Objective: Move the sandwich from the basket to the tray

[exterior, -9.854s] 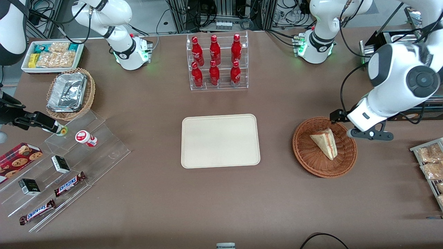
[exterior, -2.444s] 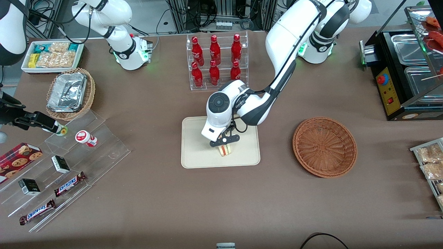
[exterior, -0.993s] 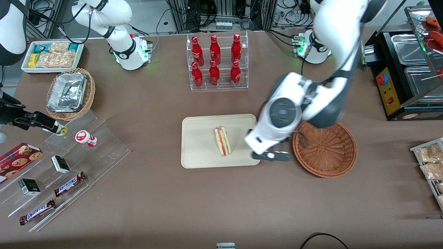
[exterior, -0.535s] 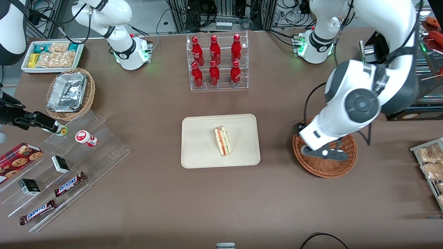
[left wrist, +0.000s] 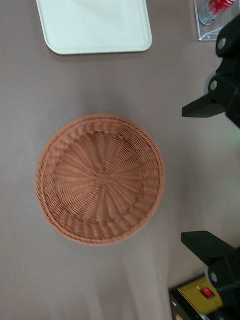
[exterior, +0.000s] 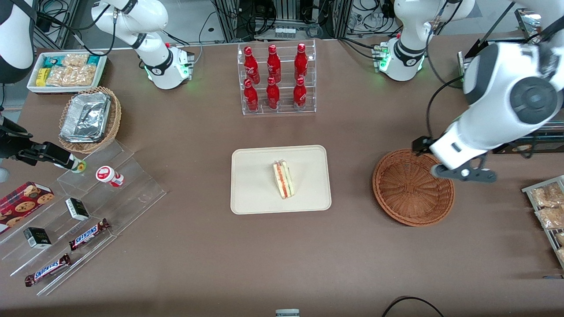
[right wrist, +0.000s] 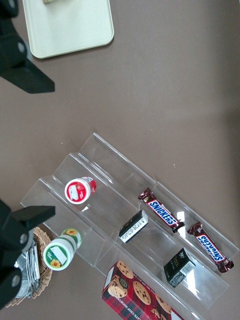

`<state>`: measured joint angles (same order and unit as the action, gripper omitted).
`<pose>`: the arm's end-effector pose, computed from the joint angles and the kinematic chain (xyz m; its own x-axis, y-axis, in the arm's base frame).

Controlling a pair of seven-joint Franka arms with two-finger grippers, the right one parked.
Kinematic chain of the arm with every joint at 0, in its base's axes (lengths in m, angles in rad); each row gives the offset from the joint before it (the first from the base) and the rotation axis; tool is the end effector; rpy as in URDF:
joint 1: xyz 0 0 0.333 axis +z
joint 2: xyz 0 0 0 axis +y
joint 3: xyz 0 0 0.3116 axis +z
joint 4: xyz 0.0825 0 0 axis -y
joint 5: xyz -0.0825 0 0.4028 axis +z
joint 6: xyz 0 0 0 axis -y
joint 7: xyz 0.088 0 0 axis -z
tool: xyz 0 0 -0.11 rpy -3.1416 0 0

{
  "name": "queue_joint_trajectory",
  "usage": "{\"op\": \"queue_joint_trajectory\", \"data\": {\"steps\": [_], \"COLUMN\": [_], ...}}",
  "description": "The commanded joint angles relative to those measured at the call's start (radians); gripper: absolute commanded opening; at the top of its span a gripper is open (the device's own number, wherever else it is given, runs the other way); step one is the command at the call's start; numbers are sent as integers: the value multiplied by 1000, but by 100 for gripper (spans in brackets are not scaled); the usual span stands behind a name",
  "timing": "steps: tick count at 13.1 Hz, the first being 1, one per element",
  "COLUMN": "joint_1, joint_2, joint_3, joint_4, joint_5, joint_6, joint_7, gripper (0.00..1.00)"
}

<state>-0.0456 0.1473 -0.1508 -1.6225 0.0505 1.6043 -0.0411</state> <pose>0.5972 -0.1084 0.5083 0.9744 -0.1558 -0.1618 -0.1633 -0.9860 -0.0341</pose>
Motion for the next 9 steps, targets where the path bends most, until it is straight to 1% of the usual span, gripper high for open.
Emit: {"op": "queue_joint_trajectory", "data": {"steps": [1, 3, 4, 5, 9], "joint_1": [87, 111, 107, 102, 101], "joint_2": [-89, -124, -146, -168, -218], "joint_3": [-7, 0, 31, 37, 40], "joint_4": [-48, -47, -47, -47, -42], "joint_5": [-33, -34, -34, -34, -34], "joint_6": [-38, -93, -110, -133, -181], "joint_7": [68, 119, 124, 125, 124], "gripper": [100, 100, 100, 100, 100]}}
